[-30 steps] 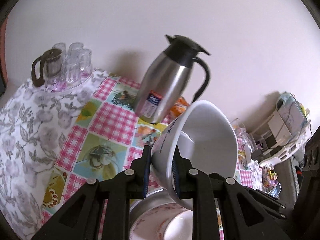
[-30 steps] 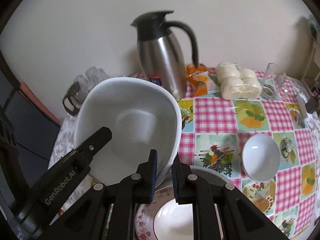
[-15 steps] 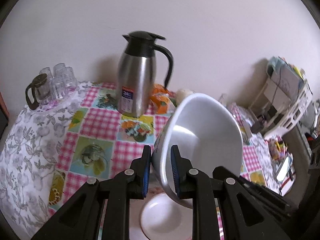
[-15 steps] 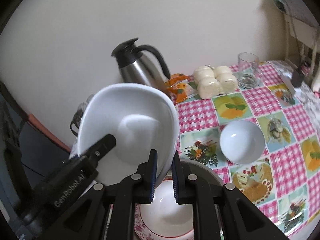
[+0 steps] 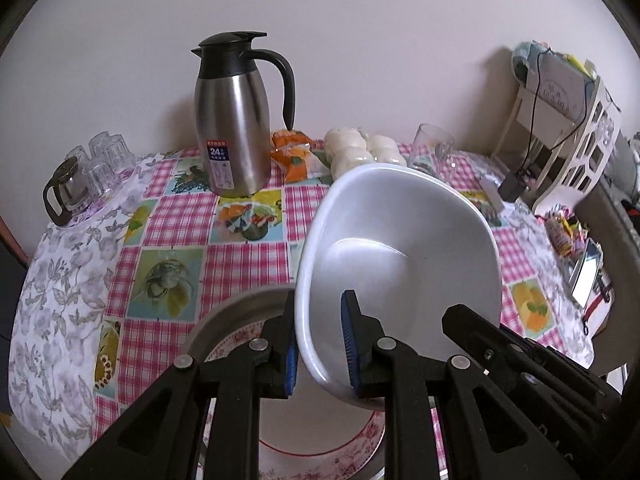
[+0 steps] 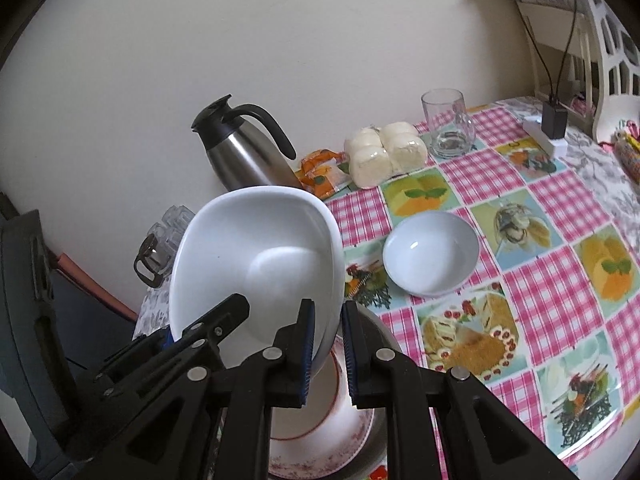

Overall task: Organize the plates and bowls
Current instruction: 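Lower the white square bowl into the red-rimmed bowl with both grippers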

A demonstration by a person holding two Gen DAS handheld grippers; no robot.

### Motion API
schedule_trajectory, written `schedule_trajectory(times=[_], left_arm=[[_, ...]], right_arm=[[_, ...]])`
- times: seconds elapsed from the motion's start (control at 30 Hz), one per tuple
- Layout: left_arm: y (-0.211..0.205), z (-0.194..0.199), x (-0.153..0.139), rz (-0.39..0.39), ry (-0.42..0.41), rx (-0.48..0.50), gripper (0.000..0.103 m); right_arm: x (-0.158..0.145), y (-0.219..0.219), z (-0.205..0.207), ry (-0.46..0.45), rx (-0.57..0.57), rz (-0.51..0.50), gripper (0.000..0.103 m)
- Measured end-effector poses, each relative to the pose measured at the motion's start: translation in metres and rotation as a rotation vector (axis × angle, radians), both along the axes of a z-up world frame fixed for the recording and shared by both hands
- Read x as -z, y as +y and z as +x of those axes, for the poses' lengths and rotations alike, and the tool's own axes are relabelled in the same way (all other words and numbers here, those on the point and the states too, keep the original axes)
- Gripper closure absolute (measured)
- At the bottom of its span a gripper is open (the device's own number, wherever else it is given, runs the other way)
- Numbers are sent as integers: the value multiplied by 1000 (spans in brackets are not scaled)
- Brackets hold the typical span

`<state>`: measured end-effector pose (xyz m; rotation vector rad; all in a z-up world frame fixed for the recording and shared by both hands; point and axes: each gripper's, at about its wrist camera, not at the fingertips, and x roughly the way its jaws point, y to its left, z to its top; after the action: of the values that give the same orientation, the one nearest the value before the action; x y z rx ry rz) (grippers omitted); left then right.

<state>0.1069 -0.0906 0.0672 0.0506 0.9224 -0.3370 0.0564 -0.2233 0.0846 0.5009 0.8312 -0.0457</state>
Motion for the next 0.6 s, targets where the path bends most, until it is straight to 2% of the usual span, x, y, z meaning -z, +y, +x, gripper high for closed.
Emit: schedule_trajectory(times=[0.23, 0.43, 0.6], left_arm=[[5, -16, 2, 12, -4, -17, 83], [22, -21, 13, 2, 42, -67, 83], [42, -28, 25, -41, 91, -106, 83]], right_arm=[[8, 1, -15, 5, -32, 14, 87], [18, 16, -18, 36, -83, 12, 86], [23, 26, -16, 53, -123, 17, 86]])
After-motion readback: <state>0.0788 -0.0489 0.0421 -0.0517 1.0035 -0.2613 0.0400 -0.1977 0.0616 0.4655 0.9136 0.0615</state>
